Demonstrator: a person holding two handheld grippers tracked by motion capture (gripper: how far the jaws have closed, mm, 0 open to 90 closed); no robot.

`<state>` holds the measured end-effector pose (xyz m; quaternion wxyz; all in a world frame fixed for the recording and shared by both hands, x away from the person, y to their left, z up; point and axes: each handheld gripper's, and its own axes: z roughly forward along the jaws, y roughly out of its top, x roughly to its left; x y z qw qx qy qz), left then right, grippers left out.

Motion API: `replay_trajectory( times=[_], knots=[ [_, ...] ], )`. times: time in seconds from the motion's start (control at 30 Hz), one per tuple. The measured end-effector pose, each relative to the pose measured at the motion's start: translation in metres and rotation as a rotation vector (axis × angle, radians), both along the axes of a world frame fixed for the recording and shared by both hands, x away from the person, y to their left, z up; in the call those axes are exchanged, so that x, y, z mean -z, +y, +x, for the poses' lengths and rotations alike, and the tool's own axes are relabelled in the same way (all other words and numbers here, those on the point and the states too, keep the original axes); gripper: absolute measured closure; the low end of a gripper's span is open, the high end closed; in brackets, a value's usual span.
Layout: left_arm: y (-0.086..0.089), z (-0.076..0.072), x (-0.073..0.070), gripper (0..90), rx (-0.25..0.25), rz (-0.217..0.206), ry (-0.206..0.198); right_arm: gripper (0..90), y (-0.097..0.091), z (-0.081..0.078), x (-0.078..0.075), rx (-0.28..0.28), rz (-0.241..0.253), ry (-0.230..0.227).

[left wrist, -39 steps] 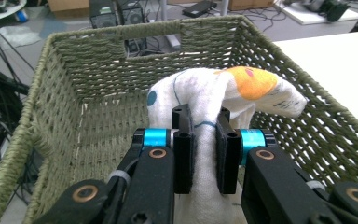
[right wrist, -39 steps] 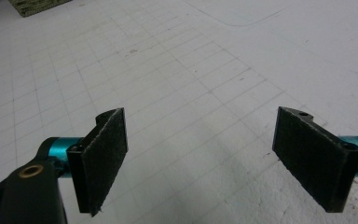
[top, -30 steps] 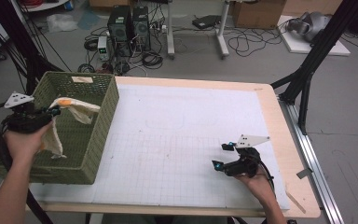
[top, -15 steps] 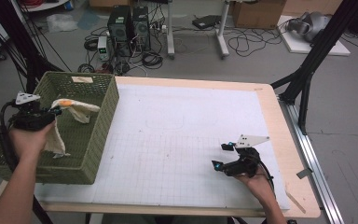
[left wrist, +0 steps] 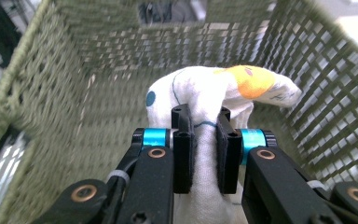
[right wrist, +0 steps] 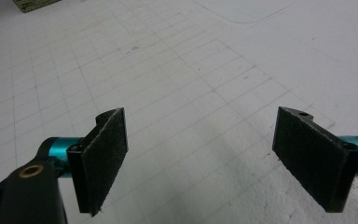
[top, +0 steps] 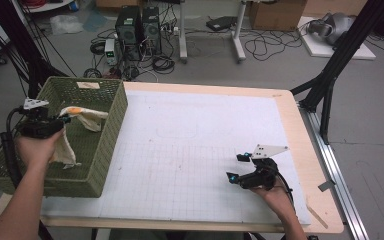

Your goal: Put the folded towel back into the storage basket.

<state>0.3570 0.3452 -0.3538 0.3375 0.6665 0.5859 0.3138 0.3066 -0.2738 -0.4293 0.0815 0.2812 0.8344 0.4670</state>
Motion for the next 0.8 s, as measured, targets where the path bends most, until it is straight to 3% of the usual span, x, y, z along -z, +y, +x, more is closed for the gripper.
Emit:
replay_trajectory(
  times=[0.33, 0.8],
  knots=[
    [0.0, 0.002, 0.01, 79.4, 0.027, 0.095, 0.153, 17.3, 0.0, -0.001, -0.001, 0.002, 0.003, -0.009],
    [-0.004, 0.008, 0.024, 77.0, 0.097, 0.11, 0.334, 17.3, -0.001, -0.001, -0.001, 0.002, 0.006, -0.013]
  ],
)
